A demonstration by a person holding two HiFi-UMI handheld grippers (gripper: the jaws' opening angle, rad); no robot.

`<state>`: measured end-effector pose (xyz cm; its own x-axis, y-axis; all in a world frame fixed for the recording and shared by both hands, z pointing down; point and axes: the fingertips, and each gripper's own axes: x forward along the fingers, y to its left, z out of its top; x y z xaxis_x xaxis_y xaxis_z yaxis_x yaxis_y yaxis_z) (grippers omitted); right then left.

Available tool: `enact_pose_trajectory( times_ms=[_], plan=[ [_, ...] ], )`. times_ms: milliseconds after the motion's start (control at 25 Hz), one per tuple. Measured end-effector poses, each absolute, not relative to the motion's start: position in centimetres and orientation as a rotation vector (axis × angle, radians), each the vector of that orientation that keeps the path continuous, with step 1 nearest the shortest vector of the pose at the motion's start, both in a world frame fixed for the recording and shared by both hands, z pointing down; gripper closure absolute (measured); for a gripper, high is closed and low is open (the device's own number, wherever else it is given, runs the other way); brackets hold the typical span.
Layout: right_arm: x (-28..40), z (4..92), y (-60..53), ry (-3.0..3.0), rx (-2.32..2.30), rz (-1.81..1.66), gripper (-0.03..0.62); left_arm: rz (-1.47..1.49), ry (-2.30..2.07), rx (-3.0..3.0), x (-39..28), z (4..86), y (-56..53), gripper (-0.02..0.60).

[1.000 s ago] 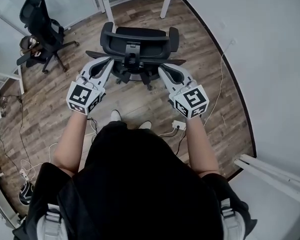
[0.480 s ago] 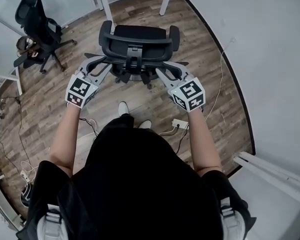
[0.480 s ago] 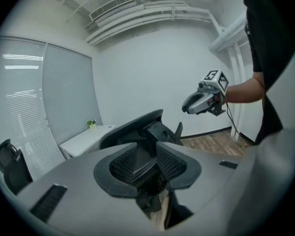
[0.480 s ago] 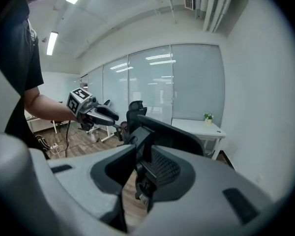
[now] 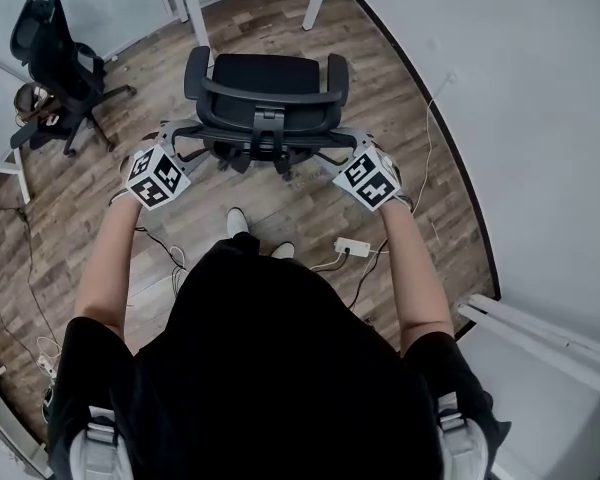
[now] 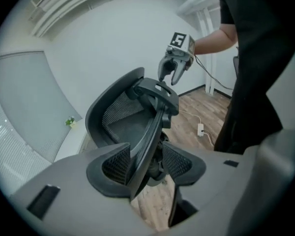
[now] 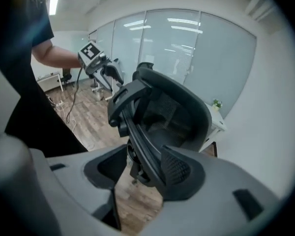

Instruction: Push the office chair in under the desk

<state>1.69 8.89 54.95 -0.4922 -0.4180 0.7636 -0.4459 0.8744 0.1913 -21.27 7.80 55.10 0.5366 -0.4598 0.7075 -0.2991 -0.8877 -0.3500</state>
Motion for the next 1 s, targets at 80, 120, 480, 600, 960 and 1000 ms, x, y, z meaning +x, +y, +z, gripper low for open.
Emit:
enact_pose_trajectory(
  times_ms=[80,120,480,600,960,1000],
  plan=[
    [2.5,55.9,8.1,-2.054,0.574,-0.027,0.394,-1.345,0.576,-2.526,-21.8,55.9,7.2,0.38],
    [2.8,56.4,7.8,-2.011,0.543,-0.054,0.394,-1.387,0.536,-2.497,-22.1,56.5,7.0,0.379],
    [4.3,61.4,6.9,-1.713,0.246,-0.154,0.396,-1.634,0.25,-2.321,-23.2,60.5,5.7,0.374],
    [4.1,62.5,6.9,-1.681,0.209,-0.17,0.402,-1.679,0.191,-2.291,-23.3,62.0,5.6,0.376],
    [3.9,63.3,6.4,-1.649,0.186,-0.217,0.473,-1.7,0.122,-2.199,-23.3,63.5,4.8,0.48],
    [3.9,63.4,6.4,-1.649,0.186,-0.217,0.474,-1.699,0.111,-2.199,-23.3,63.5,4.8,0.483]
  ],
)
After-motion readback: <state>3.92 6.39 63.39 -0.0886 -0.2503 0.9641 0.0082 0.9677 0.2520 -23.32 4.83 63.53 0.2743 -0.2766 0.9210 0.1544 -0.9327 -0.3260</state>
